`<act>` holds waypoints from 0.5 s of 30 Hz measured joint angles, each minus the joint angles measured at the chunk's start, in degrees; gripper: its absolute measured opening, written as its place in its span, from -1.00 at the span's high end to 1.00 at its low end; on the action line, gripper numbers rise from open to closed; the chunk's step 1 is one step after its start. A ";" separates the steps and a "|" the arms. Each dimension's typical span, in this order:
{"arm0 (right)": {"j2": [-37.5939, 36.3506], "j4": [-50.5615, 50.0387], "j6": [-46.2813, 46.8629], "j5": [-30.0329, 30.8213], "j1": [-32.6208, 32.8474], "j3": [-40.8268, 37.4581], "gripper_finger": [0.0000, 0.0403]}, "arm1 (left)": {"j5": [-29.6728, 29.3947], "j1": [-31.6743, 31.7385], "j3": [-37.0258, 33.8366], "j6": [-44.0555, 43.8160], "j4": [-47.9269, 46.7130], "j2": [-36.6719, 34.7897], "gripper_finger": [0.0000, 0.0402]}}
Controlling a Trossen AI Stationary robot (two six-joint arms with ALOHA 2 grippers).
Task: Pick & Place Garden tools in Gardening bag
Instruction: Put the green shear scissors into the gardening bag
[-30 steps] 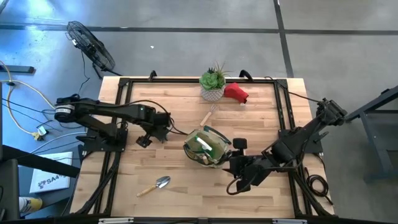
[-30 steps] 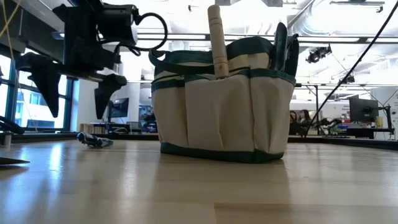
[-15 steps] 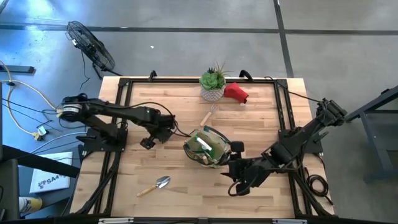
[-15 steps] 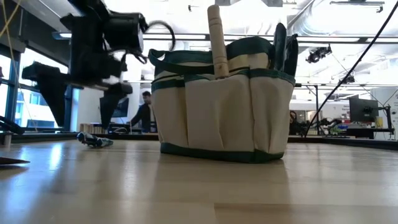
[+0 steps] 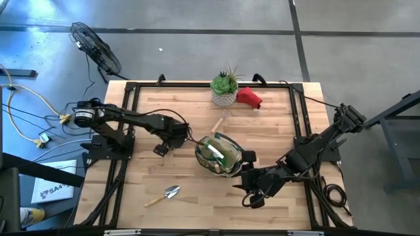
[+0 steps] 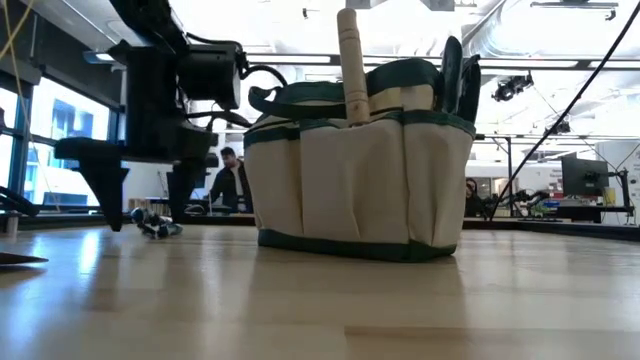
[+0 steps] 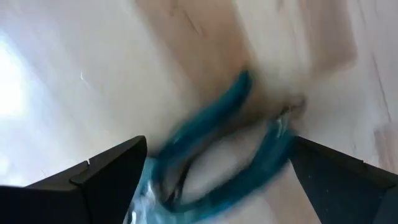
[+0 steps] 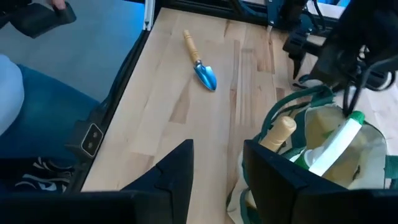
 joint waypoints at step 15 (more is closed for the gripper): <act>0.00 0.30 0.07 -2.58 0.11 0.00 0.34 | 5.32 0.35 0.08 0.74 2.02 3.90 -0.92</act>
